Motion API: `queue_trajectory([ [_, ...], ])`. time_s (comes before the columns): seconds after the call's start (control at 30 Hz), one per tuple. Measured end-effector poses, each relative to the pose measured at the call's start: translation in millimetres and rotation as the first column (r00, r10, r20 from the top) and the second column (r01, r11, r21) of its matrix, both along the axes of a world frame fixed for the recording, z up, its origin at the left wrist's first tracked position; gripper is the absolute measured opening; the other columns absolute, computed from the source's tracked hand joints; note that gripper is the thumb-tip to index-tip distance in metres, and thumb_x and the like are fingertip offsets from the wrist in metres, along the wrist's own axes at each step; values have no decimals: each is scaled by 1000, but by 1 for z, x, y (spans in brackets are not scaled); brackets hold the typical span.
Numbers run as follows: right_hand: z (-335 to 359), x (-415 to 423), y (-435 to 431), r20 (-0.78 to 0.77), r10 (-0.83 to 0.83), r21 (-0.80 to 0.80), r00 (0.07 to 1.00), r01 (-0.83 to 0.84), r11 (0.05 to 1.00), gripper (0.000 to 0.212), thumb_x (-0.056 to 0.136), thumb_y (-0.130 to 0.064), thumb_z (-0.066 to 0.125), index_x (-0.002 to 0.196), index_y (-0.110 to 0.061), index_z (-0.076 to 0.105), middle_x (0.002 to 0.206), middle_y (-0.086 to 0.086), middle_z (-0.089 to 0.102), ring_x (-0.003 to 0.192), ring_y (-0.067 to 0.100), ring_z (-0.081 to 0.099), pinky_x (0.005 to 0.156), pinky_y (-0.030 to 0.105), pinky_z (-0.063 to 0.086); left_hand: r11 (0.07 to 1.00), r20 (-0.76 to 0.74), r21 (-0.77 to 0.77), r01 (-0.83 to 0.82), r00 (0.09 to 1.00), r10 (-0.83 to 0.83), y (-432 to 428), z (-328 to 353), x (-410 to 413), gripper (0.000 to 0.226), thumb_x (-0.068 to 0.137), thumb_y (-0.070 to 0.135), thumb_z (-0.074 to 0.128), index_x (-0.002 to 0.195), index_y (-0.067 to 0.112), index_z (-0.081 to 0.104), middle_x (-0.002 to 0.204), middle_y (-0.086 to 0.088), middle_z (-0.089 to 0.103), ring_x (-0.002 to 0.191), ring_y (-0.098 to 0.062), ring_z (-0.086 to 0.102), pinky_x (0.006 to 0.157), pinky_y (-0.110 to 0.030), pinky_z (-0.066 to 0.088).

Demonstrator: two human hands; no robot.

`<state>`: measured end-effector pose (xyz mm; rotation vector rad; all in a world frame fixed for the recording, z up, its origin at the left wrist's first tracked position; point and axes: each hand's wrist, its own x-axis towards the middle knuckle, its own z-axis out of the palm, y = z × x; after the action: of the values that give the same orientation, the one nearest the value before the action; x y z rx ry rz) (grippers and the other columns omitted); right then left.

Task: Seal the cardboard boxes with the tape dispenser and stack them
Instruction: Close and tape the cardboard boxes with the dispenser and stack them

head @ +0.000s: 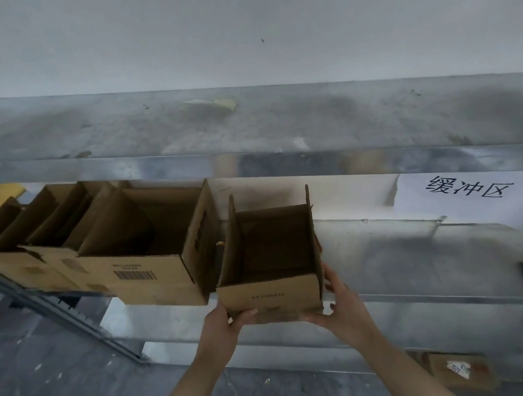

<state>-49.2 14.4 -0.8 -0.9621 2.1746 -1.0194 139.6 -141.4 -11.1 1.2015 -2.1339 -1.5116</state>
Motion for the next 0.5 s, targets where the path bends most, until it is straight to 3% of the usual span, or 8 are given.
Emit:
queue_trajectory([
  [0.13, 26, -3, 33, -126, 20, -4, 992, -21, 1000, 118, 61, -63, 77, 150, -44, 1, 158, -14, 21, 142, 14, 29, 113, 40, 34, 997, -22, -53, 56, 998, -57, 15, 16, 4, 25, 89, 24, 64, 104, 37, 48, 104, 22, 59, 91, 2, 58, 90, -13, 46],
  [0.3, 46, -35, 92, -233, -28, -6, 972, 27, 1000, 112, 64, -63, 77, 138, -61, -7, 159, -10, 17, 144, 16, 26, 115, 40, 30, 975, -3, -175, 138, 990, -140, 21, 47, -5, 37, 87, 28, 66, 119, 26, 47, 111, 15, 58, 102, -6, 56, 96, -20, 42],
  [0.37, 51, -53, 116, -300, -56, 9, 952, 62, 998, 105, 64, -72, 69, 138, -61, -4, 160, -9, 15, 145, 18, 22, 116, 44, 30, 961, 13, -216, 173, 985, -174, 28, 57, -16, 40, 88, 28, 65, 121, 29, 43, 110, 20, 54, 101, -4, 54, 95, -18, 42],
  [0.5, 54, -87, 163, -477, -61, 64, 877, 104, 993, 98, 65, -91, 41, 145, -49, 3, 161, -7, 13, 150, 16, 5, 122, 45, 10, 944, 39, -214, 252, 968, -249, 57, 64, -46, 34, 87, 32, 65, 111, 41, 42, 108, 26, 55, 98, 1, 56, 93, -18, 45],
])
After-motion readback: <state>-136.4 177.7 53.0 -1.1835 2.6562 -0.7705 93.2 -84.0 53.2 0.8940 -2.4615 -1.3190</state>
